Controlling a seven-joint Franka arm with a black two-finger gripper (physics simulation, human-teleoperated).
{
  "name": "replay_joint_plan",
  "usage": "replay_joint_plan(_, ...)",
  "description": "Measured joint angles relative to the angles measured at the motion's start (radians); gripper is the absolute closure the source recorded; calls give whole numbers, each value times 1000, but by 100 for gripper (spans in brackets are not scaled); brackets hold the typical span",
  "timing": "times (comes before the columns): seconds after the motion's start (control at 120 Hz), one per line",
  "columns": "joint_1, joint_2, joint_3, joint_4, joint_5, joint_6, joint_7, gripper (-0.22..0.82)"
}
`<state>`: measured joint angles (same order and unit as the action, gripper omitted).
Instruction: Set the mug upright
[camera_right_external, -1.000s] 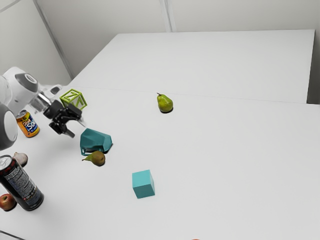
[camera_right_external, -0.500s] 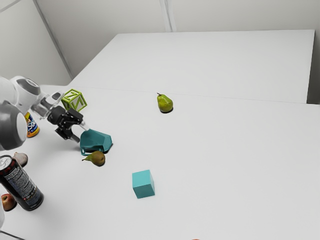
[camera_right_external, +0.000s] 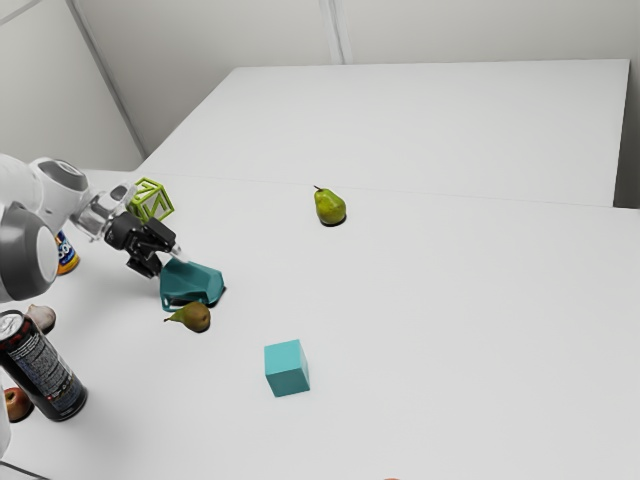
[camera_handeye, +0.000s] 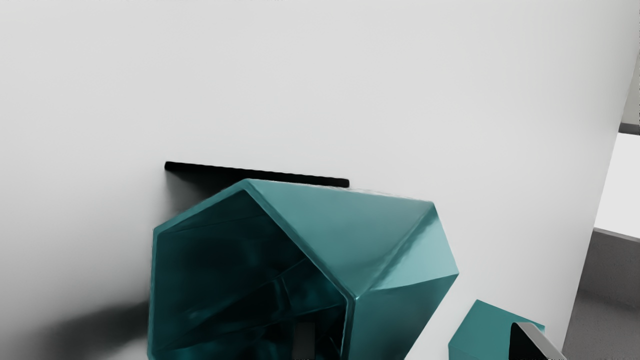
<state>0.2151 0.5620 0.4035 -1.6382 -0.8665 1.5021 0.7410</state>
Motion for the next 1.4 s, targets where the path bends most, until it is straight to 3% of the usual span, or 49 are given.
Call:
replay_joint_plan(0.117,0,-3,0,-1,-4,-3,5,34)
replay_joint_plan(0.308,-2,-6,-5,-5,-9,-9,9,61)
replay_joint_plan(0.458,-6,-13,-7,-11,-12,-14,11,71)
replay_joint_plan(1.0,-23,-57,-18,-18,-19,3,5,78)
replay_joint_plan(1.2,-81,-114,-19,-17,33,118,-51,78)
replay_joint_plan(1.4,-177,-161,-18,-43,232,316,-193,78)
